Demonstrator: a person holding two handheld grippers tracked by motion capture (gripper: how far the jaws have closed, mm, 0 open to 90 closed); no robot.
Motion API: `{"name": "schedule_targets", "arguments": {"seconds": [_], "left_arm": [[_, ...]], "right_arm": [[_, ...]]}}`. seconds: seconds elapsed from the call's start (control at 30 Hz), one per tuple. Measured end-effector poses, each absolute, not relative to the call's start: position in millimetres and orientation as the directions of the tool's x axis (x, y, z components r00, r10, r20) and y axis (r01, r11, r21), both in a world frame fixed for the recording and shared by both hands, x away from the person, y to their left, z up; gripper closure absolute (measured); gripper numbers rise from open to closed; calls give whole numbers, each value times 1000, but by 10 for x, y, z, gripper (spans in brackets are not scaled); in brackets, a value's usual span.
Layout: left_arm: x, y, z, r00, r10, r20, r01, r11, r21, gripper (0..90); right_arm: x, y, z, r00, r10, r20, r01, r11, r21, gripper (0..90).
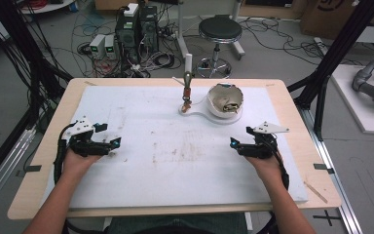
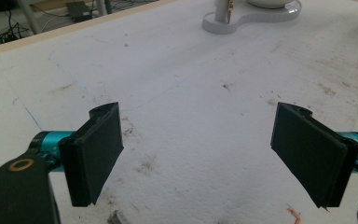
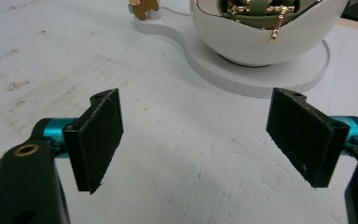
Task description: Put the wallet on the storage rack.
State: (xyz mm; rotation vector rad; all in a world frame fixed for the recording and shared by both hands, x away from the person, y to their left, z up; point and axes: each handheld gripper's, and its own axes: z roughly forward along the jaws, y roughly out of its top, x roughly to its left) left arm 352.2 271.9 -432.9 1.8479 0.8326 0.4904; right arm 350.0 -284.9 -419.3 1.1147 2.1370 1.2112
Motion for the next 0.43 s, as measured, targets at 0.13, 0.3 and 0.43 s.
{"name": "schedule_targets", "arguments": {"seconds": [0.13,0.3,0.43], "left_arm": [[3524,2719,-4332,679,733,-40,326,-252,911,164],[3531,2724,-4339,680,732,-44,329,-251,910,165],[3531,2720,-4339,678,733,-44,333,-254,908,165]], "right_arm": [[3494,-2858,-4191,-573,820,11,429,289,856,191],[3501,-2860,-4199,-572,820,15,436,289,852,191],[3494,-2856,-4194,-573,820,9,431,291,854,191]]}}
